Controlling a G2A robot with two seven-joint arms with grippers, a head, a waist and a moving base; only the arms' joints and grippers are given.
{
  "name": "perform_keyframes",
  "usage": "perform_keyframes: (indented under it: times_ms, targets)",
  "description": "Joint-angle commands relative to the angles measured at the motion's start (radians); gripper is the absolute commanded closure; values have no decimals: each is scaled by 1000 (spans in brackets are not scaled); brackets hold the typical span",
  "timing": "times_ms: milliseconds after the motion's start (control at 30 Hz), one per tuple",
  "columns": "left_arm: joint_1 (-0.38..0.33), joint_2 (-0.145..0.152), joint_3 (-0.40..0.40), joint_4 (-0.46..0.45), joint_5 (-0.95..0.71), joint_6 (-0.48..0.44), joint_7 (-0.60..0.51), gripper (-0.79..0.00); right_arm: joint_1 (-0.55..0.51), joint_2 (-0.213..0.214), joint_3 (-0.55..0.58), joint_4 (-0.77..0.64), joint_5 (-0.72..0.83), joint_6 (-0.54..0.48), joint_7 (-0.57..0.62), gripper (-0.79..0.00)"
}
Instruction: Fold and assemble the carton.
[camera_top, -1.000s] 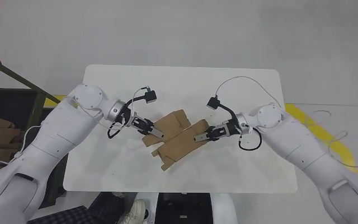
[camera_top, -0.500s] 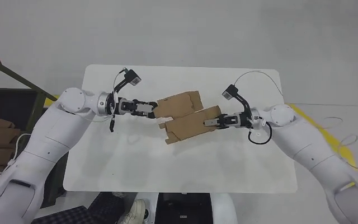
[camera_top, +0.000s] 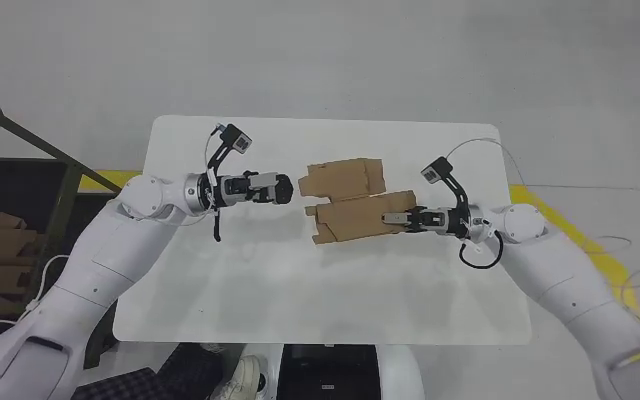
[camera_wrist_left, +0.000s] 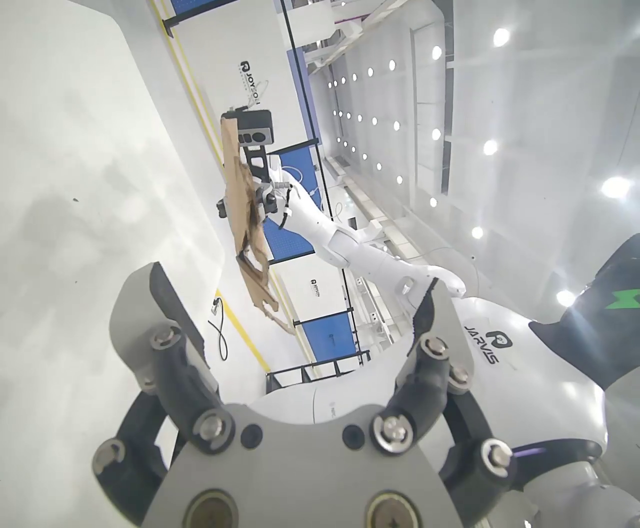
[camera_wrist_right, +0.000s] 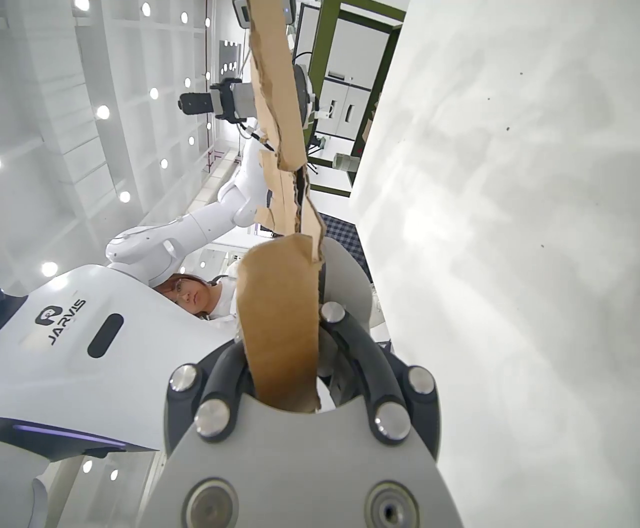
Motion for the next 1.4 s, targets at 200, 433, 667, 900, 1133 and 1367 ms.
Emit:
perform_keyframes:
  times_ms: [200,433,667,900,1133,1367]
  targets:
    - [5,-18,6,-3,50,32,49,-785,-69,15,54,-81,-134,51,-140,0]
    - [8,-34,9,2,52,29,52,-785,-114,20,88,-161,-254,107,-237,0]
    - [11,-38,-19,-3,50,40,18,-785,-142,20,115,-190,-312,145,-281,0]
    - [26,-44,-35,-31,60,59,7,-785,-156,16,134,-204,-350,160,-285,0]
    - [15,-55,-39,-36,83,64,4,-785,-168,11,146,-224,-374,164,-277,0]
    - [-2,-67,-40,-18,113,69,0,-785,-180,6,161,-244,-397,162,-266,0]
